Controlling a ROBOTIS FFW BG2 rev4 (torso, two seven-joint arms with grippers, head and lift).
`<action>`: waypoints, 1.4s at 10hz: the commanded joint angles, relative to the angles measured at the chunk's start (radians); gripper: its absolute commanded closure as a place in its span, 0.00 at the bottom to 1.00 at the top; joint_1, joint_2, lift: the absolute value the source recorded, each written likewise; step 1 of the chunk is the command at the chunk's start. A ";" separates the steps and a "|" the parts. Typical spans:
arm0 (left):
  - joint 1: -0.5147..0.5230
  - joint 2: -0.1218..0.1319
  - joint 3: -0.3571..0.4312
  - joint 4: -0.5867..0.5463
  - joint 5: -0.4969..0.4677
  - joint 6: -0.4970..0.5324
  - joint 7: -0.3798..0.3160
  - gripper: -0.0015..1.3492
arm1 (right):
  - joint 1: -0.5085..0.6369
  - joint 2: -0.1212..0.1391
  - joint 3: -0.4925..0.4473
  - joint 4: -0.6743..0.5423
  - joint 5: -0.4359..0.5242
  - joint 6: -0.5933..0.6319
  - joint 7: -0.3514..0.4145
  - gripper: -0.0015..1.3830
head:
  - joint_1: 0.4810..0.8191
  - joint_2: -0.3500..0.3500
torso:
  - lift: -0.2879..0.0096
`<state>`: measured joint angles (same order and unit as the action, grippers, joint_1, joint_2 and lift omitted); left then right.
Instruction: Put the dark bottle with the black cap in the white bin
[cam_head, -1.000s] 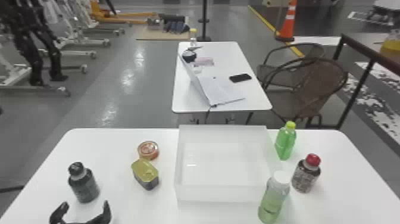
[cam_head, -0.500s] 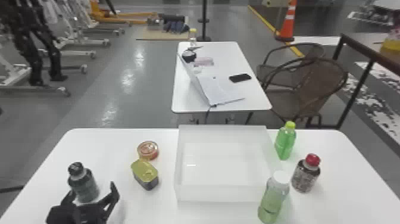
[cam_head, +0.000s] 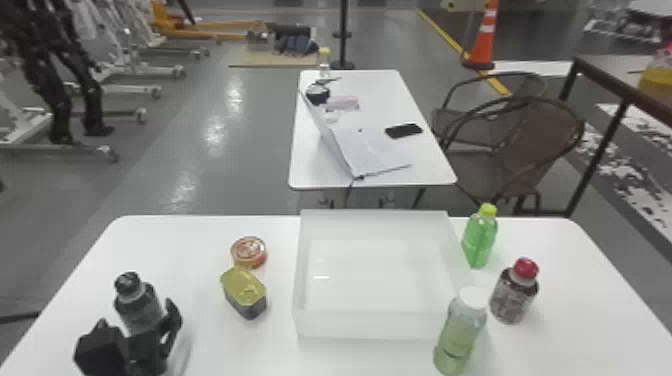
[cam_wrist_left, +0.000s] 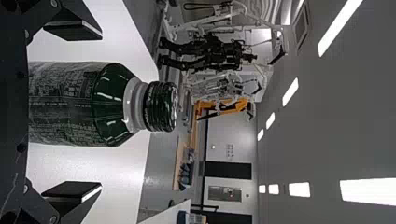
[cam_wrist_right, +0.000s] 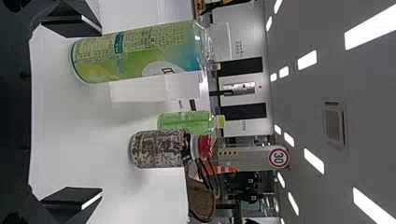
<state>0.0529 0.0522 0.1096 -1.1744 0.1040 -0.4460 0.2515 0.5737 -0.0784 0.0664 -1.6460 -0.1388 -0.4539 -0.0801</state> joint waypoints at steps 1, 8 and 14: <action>-0.008 0.003 0.002 0.027 0.016 -0.005 0.003 0.18 | 0.000 0.002 0.000 0.002 0.001 0.000 0.000 0.07 | 0.20 0.50 | 0.63; -0.088 0.072 -0.067 0.167 0.102 -0.048 -0.055 0.61 | -0.008 0.003 0.000 0.005 -0.001 0.000 0.013 0.07 | 0.20 0.50 | 0.63; 0.002 0.072 -0.185 -0.326 0.191 0.069 -0.278 0.61 | -0.008 0.006 0.000 0.005 0.001 0.000 0.013 0.08 | 0.20 0.50 | 0.63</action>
<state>0.0591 0.1246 -0.0569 -1.4490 0.2830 -0.4254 -0.0164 0.5664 -0.0721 0.0659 -1.6415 -0.1381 -0.4541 -0.0675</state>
